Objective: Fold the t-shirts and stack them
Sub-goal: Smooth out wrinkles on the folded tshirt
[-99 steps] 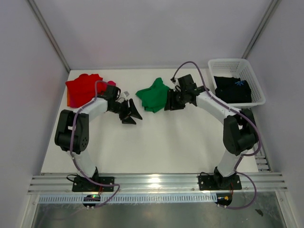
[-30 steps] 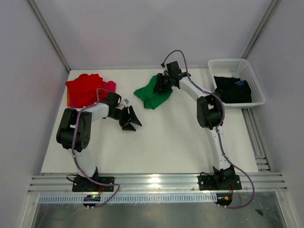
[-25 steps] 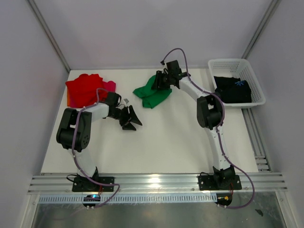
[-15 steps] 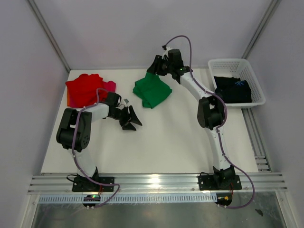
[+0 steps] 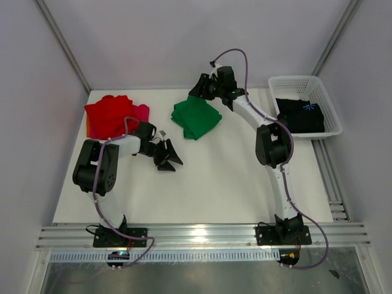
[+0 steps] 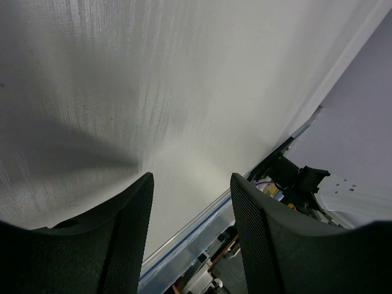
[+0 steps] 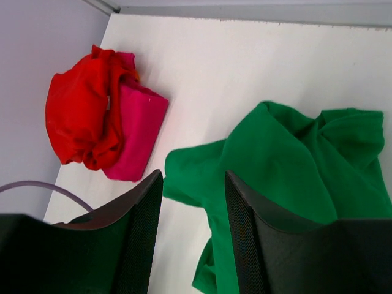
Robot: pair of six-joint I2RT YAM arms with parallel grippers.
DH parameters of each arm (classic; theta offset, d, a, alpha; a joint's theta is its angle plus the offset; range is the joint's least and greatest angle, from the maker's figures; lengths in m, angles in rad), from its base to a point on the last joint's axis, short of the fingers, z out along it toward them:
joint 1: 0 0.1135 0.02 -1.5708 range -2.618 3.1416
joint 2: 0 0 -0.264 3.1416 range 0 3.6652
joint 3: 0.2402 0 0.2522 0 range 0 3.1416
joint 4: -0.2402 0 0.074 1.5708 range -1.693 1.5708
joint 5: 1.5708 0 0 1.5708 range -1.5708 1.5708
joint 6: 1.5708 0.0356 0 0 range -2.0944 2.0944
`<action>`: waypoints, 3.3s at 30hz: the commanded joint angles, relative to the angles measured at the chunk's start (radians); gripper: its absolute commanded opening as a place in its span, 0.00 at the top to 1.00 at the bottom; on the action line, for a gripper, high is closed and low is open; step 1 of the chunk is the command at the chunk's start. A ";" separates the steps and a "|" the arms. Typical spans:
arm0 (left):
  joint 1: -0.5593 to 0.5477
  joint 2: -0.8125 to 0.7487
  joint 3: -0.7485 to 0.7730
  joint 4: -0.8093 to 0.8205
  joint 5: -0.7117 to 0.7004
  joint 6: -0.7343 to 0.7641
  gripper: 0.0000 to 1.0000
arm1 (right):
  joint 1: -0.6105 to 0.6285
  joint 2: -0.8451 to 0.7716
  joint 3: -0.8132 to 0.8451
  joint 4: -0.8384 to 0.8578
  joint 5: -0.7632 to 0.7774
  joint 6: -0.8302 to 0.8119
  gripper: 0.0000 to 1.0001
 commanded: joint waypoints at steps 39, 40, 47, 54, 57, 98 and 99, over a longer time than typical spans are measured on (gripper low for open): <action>-0.004 -0.487 0.276 -0.022 0.133 -0.231 0.43 | 0.039 -0.005 -0.295 0.000 0.101 0.086 0.50; -0.004 -0.491 0.279 -0.024 0.135 -0.228 0.43 | 0.041 -0.026 -0.329 0.003 0.103 0.084 0.50; -0.004 -0.482 0.336 -0.036 0.146 -0.224 0.43 | 0.072 -0.261 -0.594 -0.075 0.169 0.081 0.50; -0.004 -0.484 0.362 -0.042 0.141 -0.225 0.43 | 0.160 -0.485 -0.823 -0.121 0.184 0.120 0.50; -0.004 -0.488 0.360 -0.050 0.143 -0.222 0.43 | 0.197 -0.564 -0.912 -0.149 0.167 0.110 0.50; -0.001 -0.530 0.277 -0.154 0.041 -0.124 0.43 | 0.179 -0.146 -0.314 -0.018 0.430 -0.006 0.50; -0.001 -0.528 0.277 -0.154 0.040 -0.125 0.43 | 0.181 -0.141 -0.326 -0.019 0.430 -0.006 0.50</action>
